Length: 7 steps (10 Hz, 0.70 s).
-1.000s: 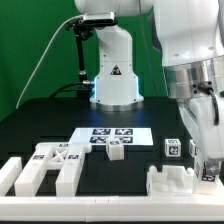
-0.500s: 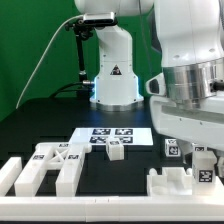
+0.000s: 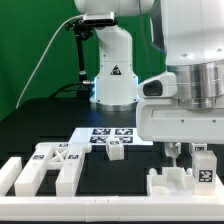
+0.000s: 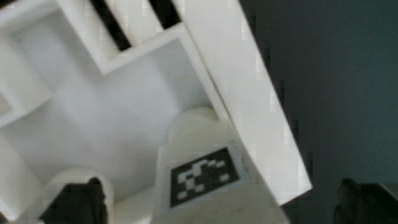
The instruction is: Assemble chair
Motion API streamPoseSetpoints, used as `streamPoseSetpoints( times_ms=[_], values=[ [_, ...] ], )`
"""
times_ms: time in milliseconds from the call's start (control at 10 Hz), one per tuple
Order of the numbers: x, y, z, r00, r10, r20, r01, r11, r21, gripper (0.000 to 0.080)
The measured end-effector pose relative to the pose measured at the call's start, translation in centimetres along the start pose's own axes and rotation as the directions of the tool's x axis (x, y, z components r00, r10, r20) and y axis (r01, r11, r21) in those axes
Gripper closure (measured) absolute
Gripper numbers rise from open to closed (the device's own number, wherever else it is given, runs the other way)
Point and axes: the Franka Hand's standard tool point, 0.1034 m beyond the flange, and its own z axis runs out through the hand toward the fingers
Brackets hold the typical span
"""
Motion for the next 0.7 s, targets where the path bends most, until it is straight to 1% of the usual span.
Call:
streamPoseSetpoints(
  times_ms=[100, 200, 300, 400, 500, 600, 700],
  values=[
    [0.55, -0.05, -0.13, 0.988, -0.148, -0.04, 0.148, 0.989, -0.012, 0.015],
    [0.42, -0.08, -0.05, 0.996, -0.083, -0.036, 0.083, 0.997, -0.006, 0.015],
    [0.44, -0.08, -0.06, 0.998, -0.046, -0.037, 0.046, 0.999, -0.003, 0.0273],
    [0.43, -0.11, -0.06, 0.998, 0.041, -0.037, -0.041, 0.999, 0.001, 0.0408],
    [0.42, -0.1, -0.05, 0.989, 0.145, -0.036, -0.145, 0.989, 0.006, 0.0408],
    [0.43, -0.07, -0.05, 0.973, 0.228, -0.035, -0.227, 0.974, 0.009, 0.0514],
    [0.46, 0.01, -0.05, 0.941, 0.336, -0.034, -0.336, 0.942, 0.014, 0.0514]
  ],
)
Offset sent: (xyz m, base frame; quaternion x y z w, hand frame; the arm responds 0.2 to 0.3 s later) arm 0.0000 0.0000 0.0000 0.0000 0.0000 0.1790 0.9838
